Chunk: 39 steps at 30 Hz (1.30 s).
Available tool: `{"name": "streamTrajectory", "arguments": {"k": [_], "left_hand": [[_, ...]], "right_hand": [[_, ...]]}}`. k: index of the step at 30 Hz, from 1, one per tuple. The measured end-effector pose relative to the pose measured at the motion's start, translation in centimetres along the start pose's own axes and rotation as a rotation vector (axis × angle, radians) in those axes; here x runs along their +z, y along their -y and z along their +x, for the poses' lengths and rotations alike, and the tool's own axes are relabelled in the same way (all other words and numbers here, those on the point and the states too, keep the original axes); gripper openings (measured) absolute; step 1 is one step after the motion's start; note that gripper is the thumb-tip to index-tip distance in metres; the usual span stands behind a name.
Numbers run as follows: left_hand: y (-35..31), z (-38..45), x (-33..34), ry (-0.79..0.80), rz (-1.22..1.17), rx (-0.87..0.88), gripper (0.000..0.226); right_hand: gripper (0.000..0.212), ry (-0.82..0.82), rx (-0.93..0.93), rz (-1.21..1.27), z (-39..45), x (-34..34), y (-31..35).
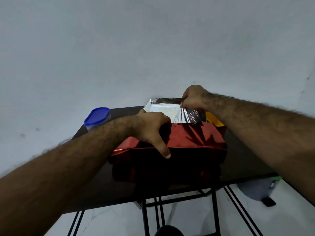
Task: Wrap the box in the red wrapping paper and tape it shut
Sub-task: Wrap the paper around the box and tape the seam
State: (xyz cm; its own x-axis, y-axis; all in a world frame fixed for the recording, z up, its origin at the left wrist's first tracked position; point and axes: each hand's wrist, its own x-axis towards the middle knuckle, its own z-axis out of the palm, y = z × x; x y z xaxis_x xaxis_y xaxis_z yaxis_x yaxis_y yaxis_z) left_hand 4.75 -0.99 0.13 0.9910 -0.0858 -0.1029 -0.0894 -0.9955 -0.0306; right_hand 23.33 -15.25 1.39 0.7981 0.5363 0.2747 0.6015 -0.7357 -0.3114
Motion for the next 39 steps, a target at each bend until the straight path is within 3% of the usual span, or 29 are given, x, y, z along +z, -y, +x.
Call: {"name": "streamTrajectory", "arguments": {"k": [6, 12, 16, 24, 31, 35, 39], "left_hand": [[0.5, 0.3, 0.9, -0.053, -0.082, -0.020, 0.081], [0.7, -0.3, 1.7, -0.061, -0.193, -0.028, 0.100], [0.9, -0.4, 2.7, -0.134, 0.022, -0.043, 0.118], [1.0, -0.7, 3.8, -0.313, 0.256, 0.043, 0.091], [0.6, -2.0, 5.3, -0.398, 0.309, 0.031, 0.081], [-0.1, -2.5, 5.7, -0.507, 0.420, 0.034, 0.067], [0.3, -3.4, 7.1, -0.842, 0.556, 0.176, 0.047]], "right_hand": [[0.016, 0.043, -0.090, 0.033, -0.4, 0.1, 0.4], [0.012, 0.068, -0.217, 0.095, -2.6, -1.1, 0.4], [0.017, 0.051, -0.299, 0.089, -5.0, -1.3, 0.0], [0.029, -0.101, -0.539, -0.178, -7.6, -1.5, -1.2], [0.025, -0.110, -0.671, -0.129, -9.7, 0.4, -1.9], [0.041, -0.082, -0.695, -0.161, -11.2, 1.4, -1.5], [0.082, -0.017, -0.690, -0.268, -11.7, 2.2, -1.3]]}}
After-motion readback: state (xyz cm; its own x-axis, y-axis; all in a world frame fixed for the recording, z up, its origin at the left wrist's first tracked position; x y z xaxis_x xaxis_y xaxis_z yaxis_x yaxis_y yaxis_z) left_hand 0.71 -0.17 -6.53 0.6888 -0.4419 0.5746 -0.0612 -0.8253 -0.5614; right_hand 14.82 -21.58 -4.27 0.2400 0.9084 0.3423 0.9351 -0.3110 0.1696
